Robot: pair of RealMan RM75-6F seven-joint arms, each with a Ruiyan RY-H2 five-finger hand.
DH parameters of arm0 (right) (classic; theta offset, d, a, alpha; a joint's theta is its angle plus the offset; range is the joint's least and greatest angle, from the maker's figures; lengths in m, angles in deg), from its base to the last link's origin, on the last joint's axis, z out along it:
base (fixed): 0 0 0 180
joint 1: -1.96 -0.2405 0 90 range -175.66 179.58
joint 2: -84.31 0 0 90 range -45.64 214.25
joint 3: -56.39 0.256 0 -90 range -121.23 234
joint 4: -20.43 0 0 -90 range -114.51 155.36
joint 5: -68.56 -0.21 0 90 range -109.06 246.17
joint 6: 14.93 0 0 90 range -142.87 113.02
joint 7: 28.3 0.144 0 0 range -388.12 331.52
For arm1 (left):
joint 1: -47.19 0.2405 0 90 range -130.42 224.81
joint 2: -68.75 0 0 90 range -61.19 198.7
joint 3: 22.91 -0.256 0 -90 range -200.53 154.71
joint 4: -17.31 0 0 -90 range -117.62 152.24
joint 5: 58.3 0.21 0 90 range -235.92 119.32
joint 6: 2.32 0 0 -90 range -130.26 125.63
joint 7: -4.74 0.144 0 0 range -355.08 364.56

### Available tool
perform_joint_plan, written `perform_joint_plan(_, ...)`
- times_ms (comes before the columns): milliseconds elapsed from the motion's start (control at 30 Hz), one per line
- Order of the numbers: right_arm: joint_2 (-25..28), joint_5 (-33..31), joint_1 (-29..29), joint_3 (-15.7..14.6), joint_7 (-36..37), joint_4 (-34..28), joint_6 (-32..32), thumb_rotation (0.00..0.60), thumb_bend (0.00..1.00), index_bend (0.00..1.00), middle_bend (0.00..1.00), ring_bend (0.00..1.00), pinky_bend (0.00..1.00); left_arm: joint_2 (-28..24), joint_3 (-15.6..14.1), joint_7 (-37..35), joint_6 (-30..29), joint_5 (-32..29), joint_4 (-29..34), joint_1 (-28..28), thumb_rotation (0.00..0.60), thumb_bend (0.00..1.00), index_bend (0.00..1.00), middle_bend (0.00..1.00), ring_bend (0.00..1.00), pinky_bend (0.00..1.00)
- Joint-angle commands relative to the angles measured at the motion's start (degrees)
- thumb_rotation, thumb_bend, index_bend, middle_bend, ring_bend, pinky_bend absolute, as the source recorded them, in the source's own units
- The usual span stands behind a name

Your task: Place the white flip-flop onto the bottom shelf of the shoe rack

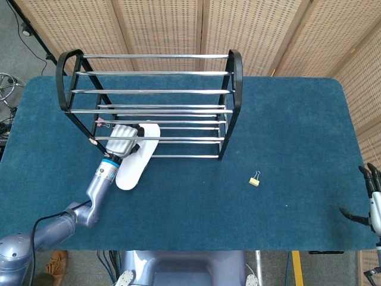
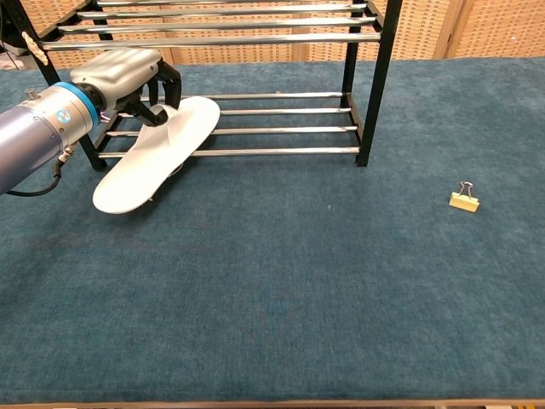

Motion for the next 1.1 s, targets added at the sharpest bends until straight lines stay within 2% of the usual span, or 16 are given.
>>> perform_joint_plan(33, 0.1, -0.2, 0.0, 0.1, 0.4, 0.1, -0.1, 0.6, 0.0, 0.0, 0.0, 0.0, 0.0, 0.4, 0.5, 0.2, 0.5, -0.6, -1.0, -0.8, 0.6, 0.48, 0.72, 0.53, 0.51, 0.64)
perform_joint_plan(1100, 0.5, -1.0, -0.3, 0.2, 1.8, 0.6, -1.6, 0.6, 0.0, 0.0, 0.0, 0.0, 0.0, 5.7, 5.8, 1.7, 5.0, -9.1, -12.8, -5.3, 0.6, 0.48, 0.73, 0.53, 0.51, 0.64)
